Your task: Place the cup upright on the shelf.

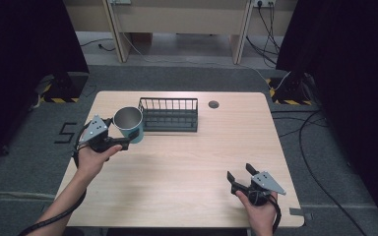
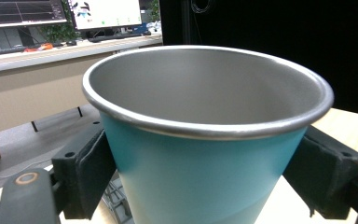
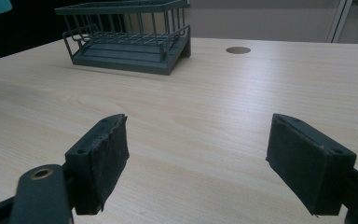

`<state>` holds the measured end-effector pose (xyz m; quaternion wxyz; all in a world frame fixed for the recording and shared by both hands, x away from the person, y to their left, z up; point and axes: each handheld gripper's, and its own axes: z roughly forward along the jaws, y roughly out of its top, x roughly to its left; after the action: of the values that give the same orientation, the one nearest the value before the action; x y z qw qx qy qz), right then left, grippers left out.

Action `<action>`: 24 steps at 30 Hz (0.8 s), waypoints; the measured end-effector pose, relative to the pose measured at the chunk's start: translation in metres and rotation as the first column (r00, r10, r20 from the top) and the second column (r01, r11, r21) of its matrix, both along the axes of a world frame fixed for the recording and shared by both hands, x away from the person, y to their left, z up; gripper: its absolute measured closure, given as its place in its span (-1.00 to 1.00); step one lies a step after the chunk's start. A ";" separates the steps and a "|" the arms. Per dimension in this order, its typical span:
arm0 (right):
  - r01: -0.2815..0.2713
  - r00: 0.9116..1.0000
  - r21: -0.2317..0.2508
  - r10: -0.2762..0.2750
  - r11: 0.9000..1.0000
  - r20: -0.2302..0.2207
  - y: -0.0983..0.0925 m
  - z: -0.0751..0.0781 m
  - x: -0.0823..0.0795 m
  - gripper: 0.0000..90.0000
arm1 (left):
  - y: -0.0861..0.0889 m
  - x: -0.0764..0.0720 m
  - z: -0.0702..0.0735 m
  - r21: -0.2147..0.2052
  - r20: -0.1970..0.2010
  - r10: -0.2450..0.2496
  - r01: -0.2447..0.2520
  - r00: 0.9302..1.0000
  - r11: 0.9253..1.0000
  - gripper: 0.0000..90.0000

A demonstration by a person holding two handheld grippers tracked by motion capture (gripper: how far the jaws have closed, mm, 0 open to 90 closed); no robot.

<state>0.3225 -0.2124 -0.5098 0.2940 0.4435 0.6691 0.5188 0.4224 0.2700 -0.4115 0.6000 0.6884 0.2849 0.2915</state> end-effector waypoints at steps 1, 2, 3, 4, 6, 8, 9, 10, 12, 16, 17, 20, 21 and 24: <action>0.000 1.000 -0.001 0.000 1.000 0.000 0.000 0.000 0.000 -0.53 | 0.000 0.001 0.001 0.000 0.001 0.000 0.000 1.000 1.000 -0.66; 0.000 1.000 0.000 0.000 1.000 0.000 0.000 0.000 0.000 -0.53 | -0.001 0.002 0.001 0.001 0.001 0.001 -0.001 1.000 1.000 -0.66; 0.000 1.000 0.000 0.000 1.000 0.000 0.000 0.000 0.000 -0.53 | -0.001 0.003 0.002 -0.001 0.002 0.001 -0.001 1.000 1.000 -0.66; 0.001 1.000 -0.004 -0.001 1.000 0.005 0.000 0.000 0.000 -0.53 | -0.002 0.004 0.003 -0.001 0.002 0.001 -0.001 1.000 1.000 -0.66; 0.000 1.000 -0.004 0.000 1.000 0.004 -0.001 0.000 0.000 -0.53 | -0.002 0.005 0.004 -0.003 0.003 0.000 0.000 1.000 1.000 -0.66; 0.001 1.000 0.000 -0.001 1.000 -0.001 0.000 0.000 0.000 -0.53 | -0.003 0.006 0.004 -0.002 0.003 0.001 -0.001 1.000 1.000 -0.66; 0.000 1.000 0.001 0.000 1.000 0.000 0.000 0.000 0.000 -0.53 | -0.003 0.007 0.004 -0.001 0.004 0.000 0.000 1.000 1.000 -0.66; 0.000 1.000 0.000 0.000 1.000 0.000 0.000 0.000 0.000 -0.52 | -0.004 0.007 0.005 0.000 0.004 0.000 0.000 1.000 1.000 -0.66; 0.000 1.000 0.000 0.000 1.000 0.000 0.000 0.000 0.000 -0.52 | -0.005 0.008 0.005 0.001 0.004 0.000 0.000 1.000 1.000 -0.66; 0.000 1.000 0.000 0.000 1.000 -0.001 0.000 0.000 0.000 -0.52 | -0.006 0.010 0.008 0.002 0.006 -0.001 0.001 1.000 1.000 -0.66; 0.000 1.000 0.000 0.000 1.000 -0.001 0.000 0.000 0.000 -0.52 | -0.007 0.011 0.008 0.003 0.007 -0.003 0.003 1.000 1.000 -0.66; -0.001 1.000 -0.002 0.001 1.000 -0.001 0.000 0.000 0.000 -0.52 | -0.008 0.014 0.010 0.006 0.010 -0.004 0.004 1.000 1.000 -0.66; -0.001 1.000 -0.002 0.001 1.000 -0.001 0.000 0.000 0.000 -0.52 | -0.008 0.014 0.010 0.006 0.010 -0.004 0.004 1.000 1.000 -0.66; -0.001 1.000 -0.001 0.001 1.000 -0.002 0.000 0.000 0.000 -0.52 | -0.010 0.016 0.011 0.005 0.010 -0.004 0.004 1.000 1.000 -0.66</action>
<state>0.3225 -0.2123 -0.5100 0.2934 0.4434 0.6699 0.5183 0.4386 0.2600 -0.4004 0.6003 0.6890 0.2796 0.2946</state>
